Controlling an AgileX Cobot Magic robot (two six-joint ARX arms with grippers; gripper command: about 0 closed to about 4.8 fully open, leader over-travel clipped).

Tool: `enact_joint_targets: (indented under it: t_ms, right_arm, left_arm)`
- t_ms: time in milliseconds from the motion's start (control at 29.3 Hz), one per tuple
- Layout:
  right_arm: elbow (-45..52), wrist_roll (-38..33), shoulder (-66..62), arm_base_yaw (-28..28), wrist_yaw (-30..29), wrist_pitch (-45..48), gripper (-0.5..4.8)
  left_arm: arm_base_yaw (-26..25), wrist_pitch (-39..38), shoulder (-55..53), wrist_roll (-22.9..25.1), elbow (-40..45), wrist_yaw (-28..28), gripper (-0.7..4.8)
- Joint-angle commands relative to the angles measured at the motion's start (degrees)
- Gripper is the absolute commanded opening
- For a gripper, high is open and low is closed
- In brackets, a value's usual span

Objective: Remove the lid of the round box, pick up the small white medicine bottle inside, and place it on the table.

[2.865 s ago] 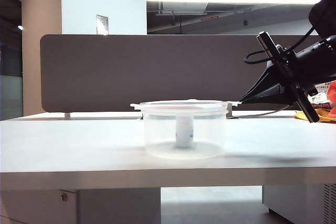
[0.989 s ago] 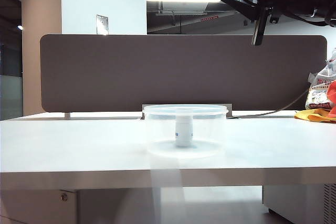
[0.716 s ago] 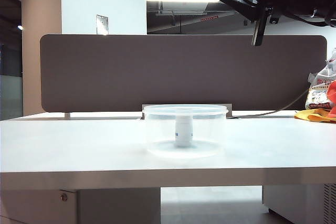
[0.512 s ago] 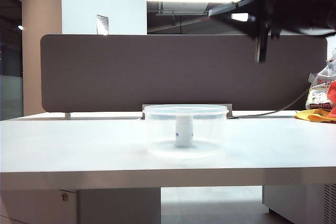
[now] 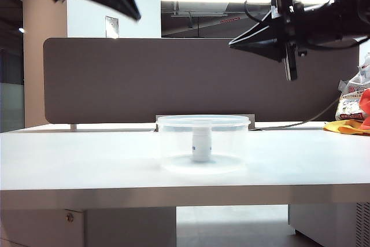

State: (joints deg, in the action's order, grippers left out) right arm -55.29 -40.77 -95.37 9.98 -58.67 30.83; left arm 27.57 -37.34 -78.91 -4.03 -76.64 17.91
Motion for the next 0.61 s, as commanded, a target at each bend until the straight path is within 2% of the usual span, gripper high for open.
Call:
enact_joint_targets:
  t_ms: [34, 239, 409, 512, 614]
  right_arm:
    - [-3.85, 5.4, 0.28, 0.0, 0.28, -6.45, -0.05]
    - [-12.83, 16.04, 0.28, 0.11, 4.94, -22.49, -0.05]
    - [-19.56, 25.4, 0.28, 0.81, 11.69, -35.65, -0.04]
    - [-23.87, 33.73, 0.28, 3.63, 19.32, -45.29, 0.15]
    - [-27.85, 41.92, 0.26, 7.72, 29.42, -53.79, 0.69]
  left_arm:
    - [0.09, -1.38, 0.2, 1.11, -3.43, 0.55, -0.04]
    - [0.09, -7.26, 0.07, 4.33, -10.64, 0.31, -0.04]
    - [0.09, -7.58, 0.04, 4.33, -12.57, 0.11, -0.04]
    - [0.09, -8.11, -0.13, 4.7, -12.52, 0.17, -0.04]
    - [0.09, -8.81, -0.22, 4.68, -12.52, 0.42, 0.0]
